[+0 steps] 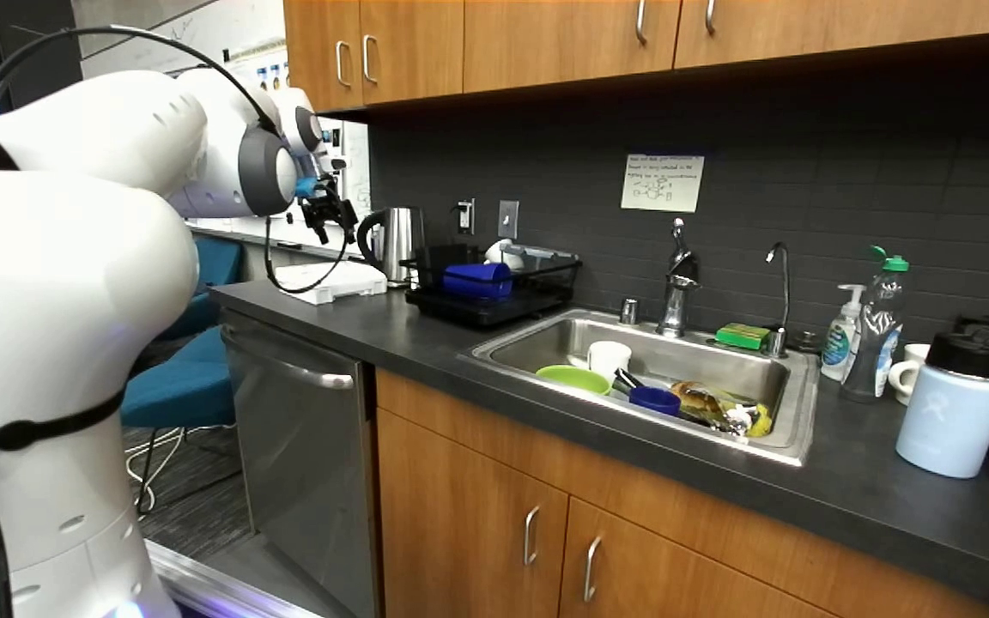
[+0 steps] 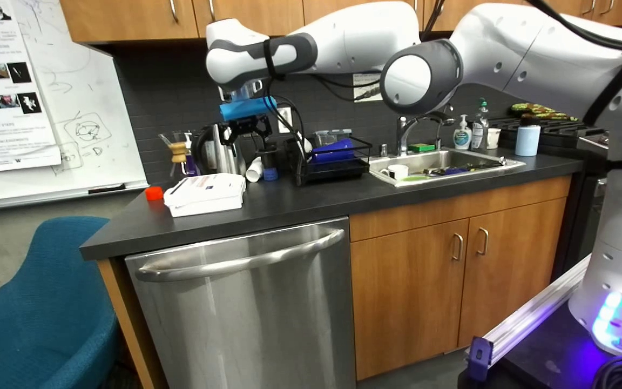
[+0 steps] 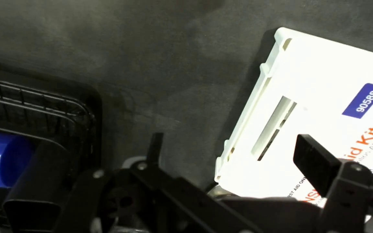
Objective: Remove the lid from the white box.
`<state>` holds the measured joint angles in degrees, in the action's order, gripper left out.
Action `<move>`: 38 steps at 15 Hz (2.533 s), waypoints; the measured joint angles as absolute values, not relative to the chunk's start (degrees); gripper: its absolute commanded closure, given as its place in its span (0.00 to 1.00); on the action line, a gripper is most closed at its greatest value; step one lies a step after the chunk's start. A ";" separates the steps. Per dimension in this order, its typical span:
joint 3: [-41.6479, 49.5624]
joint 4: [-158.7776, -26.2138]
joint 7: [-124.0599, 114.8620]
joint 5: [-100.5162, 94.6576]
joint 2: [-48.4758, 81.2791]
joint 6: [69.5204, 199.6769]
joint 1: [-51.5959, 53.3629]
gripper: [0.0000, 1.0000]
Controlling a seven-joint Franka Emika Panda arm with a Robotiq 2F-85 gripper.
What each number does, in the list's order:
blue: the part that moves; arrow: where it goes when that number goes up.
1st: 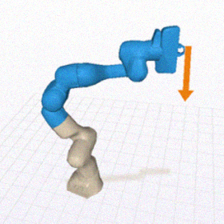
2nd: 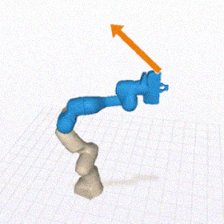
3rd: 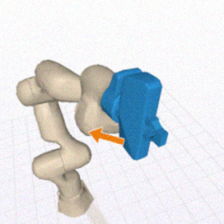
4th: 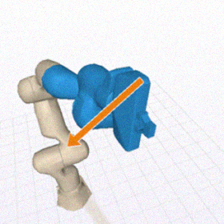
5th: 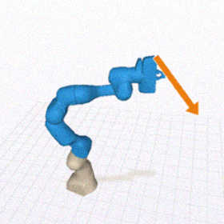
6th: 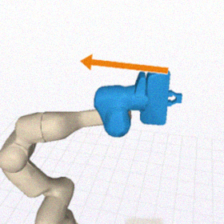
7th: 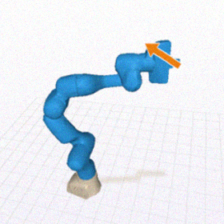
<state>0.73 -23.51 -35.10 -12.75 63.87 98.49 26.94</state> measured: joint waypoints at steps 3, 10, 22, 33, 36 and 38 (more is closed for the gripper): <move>-0.86 -23.28 -35.14 -9.82 63.82 98.94 25.01 0.00; -3.42 -23.49 -35.47 -7.29 63.28 99.58 24.03 0.00; -2.63 -21.72 -35.18 -7.26 66.01 92.61 25.90 0.00; 2.56 -21.23 -41.56 -8.18 67.20 106.32 28.37 0.00; 4.34 -21.25 -42.51 -9.58 68.04 107.77 29.88 0.00; 5.19 -21.24 -43.38 -10.25 68.72 108.25 30.31 0.00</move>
<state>5.19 -21.24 -43.38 -10.25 68.72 108.25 30.31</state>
